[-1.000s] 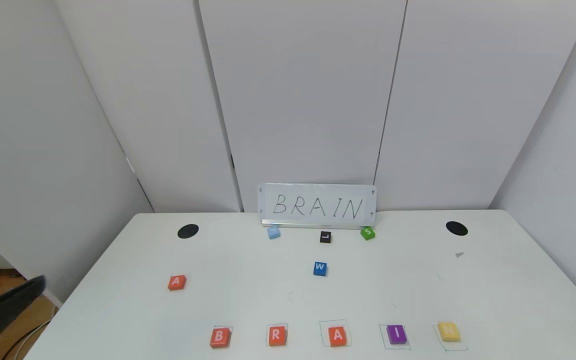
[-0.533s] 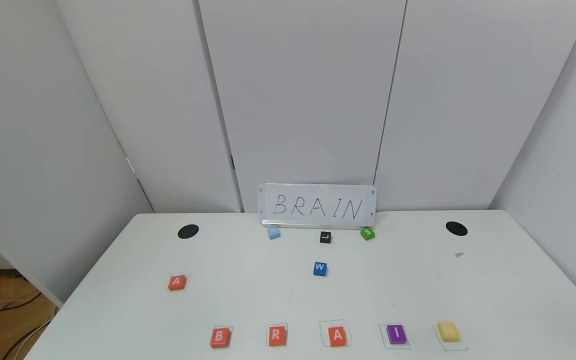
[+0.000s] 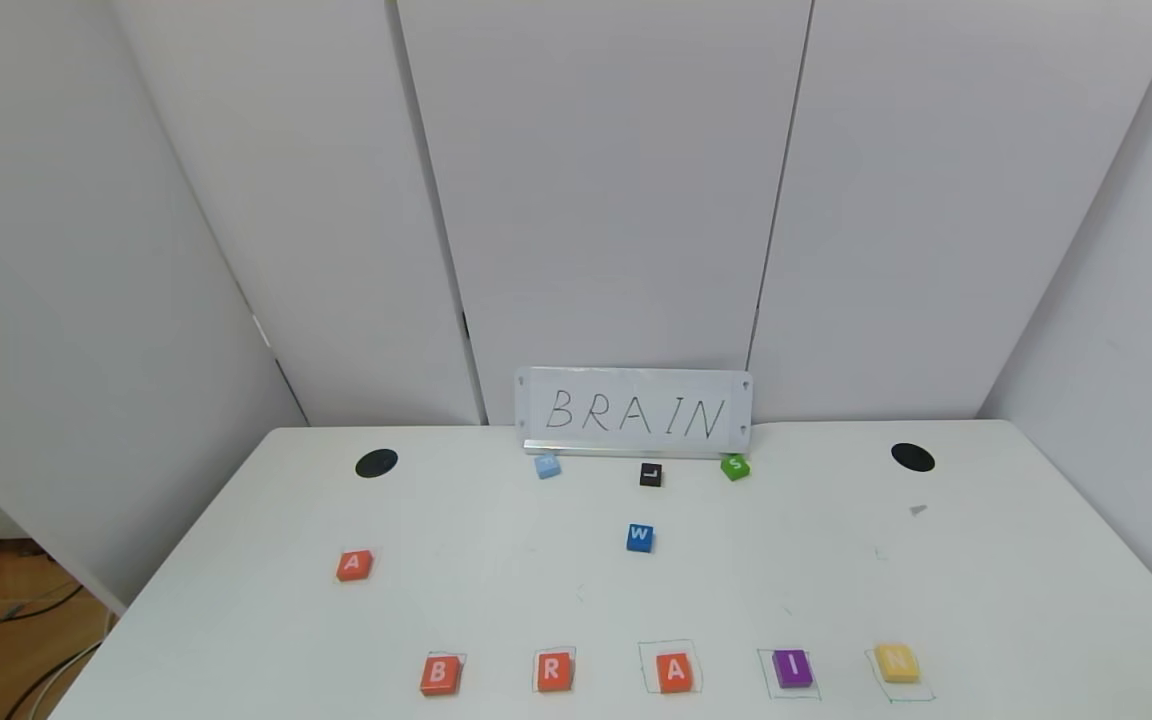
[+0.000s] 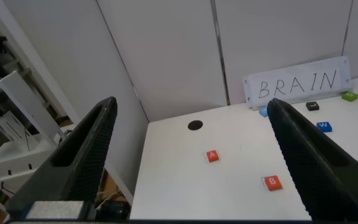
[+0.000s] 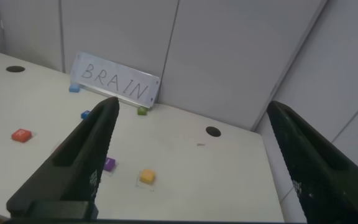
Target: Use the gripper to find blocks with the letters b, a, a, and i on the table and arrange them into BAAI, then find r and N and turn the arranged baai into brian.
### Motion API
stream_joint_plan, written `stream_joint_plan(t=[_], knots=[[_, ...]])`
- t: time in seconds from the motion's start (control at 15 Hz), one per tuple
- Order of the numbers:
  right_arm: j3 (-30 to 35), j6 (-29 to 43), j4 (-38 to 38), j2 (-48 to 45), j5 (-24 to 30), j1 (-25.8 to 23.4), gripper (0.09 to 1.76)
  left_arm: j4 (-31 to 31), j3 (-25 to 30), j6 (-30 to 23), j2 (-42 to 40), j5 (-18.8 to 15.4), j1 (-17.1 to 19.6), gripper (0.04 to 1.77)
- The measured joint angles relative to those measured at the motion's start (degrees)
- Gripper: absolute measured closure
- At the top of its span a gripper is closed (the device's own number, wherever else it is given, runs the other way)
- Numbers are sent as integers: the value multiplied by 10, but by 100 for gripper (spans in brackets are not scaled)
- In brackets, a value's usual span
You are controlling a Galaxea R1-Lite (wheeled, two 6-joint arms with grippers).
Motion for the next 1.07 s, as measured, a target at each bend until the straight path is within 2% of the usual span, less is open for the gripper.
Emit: stream_joint_plan(t=[0.13,0.33,0.47,0.53,0.67,0.8,0.87,0.93,1.07], knots=[[45,9,-60,-13,-28,0,14,0,13,-5,-29,-12,6,9],[151,31,-249,-19,-56,-1,14,-8,70,-10,-88,-14,1,9],[231,32,-354,-20,-72,-1,14,-61,125,-40,-115,7,0,9],[260,33,-376,-20,-79,-1,14,-100,159,-52,-123,21,0,9],[286,35,-362,-20,-88,-1,14,-189,232,-60,-131,37,-1,9],[292,33,-291,-20,-116,-1,14,-268,314,-63,-135,42,-1,9],[292,33,-251,-20,-129,-2,14,-287,352,-64,-135,42,-1,9],[293,37,-211,-21,-138,-2,14,-295,386,-65,-136,42,-1,9],[293,68,-167,-20,-128,-2,14,-247,415,-79,-136,41,-1,9]])
